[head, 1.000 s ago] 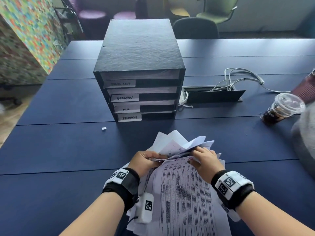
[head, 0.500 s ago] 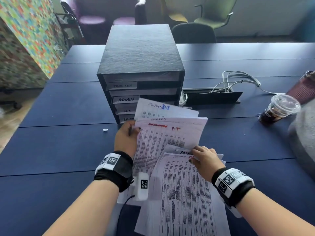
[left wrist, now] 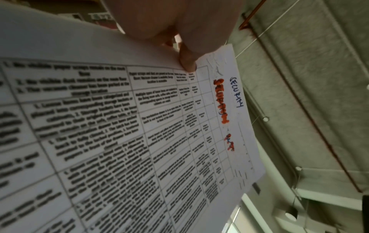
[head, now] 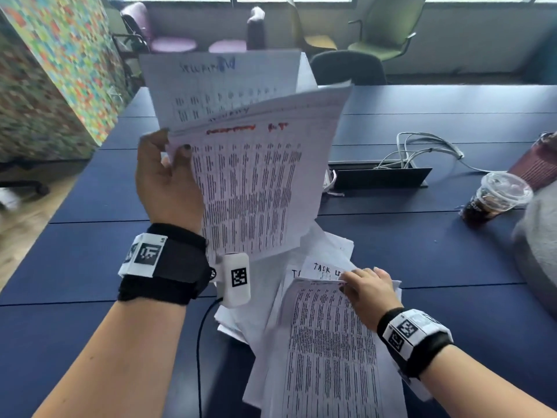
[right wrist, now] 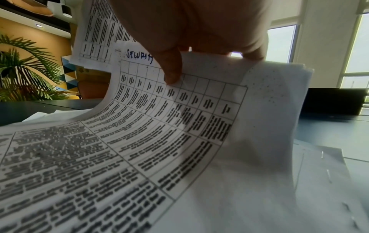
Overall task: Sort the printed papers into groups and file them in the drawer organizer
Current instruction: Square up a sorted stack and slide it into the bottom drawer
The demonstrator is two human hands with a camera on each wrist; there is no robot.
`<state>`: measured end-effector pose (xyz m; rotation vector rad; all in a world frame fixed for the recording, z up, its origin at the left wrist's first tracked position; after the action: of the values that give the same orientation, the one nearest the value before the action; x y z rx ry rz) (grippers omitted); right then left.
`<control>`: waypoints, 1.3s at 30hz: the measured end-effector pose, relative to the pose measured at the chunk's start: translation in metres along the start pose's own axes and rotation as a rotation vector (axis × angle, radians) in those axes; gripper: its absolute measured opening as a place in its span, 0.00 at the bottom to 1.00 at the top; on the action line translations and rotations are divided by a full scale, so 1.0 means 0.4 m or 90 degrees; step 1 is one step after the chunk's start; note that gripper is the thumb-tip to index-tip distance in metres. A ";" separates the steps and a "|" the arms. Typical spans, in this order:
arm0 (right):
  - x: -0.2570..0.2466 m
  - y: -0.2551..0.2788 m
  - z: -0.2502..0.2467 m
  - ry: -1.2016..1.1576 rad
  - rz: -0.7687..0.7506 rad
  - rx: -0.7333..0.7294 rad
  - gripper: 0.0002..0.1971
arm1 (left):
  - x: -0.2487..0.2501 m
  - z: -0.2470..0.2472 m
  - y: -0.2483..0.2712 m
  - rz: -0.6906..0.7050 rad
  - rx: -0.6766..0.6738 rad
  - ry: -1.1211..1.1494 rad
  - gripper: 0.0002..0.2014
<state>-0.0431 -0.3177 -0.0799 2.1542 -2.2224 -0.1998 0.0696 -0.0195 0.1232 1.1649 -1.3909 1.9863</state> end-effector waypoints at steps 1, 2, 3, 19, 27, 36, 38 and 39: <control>0.000 0.003 -0.004 0.003 0.000 -0.001 0.08 | 0.013 -0.005 -0.006 0.013 0.018 0.015 0.14; -0.001 0.005 -0.008 0.002 0.000 0.001 0.08 | 0.019 -0.009 -0.012 0.023 0.035 0.032 0.14; -0.002 0.008 -0.011 0.000 -0.001 0.002 0.08 | 0.024 -0.011 -0.015 0.030 0.048 0.049 0.14; -0.007 0.011 -0.089 -0.042 -0.021 -0.022 0.05 | -0.367 0.027 0.257 -0.384 -0.214 -0.209 0.11; -0.064 -0.038 -0.119 -0.032 -0.037 -0.020 0.11 | -0.446 0.007 0.384 -0.515 -0.406 -0.282 0.06; -0.080 -0.051 -0.084 -0.080 -0.017 -0.047 0.23 | -0.443 0.029 0.451 -0.631 -0.345 -0.035 0.08; -0.077 -0.051 -0.071 -0.067 -0.022 -0.052 0.23 | -0.457 0.024 0.455 -0.642 -0.349 -0.032 0.08; -0.077 -0.051 -0.063 -0.054 -0.029 -0.057 0.22 | -0.464 0.022 0.459 -0.650 -0.344 -0.027 0.09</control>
<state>-0.0189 -0.2892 -0.0555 2.1910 -2.1627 -0.3914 0.0366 -0.0802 -0.1286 1.2673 -0.9310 0.8177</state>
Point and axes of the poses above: each hand's wrist, its own y-axis away from the middle knuckle, its own z-axis out of the palm, x = y × z, the point moved 6 cm from there along -y, towards the middle knuckle, and after that the axes turned 12 degrees about y, right-handed, at the moved point
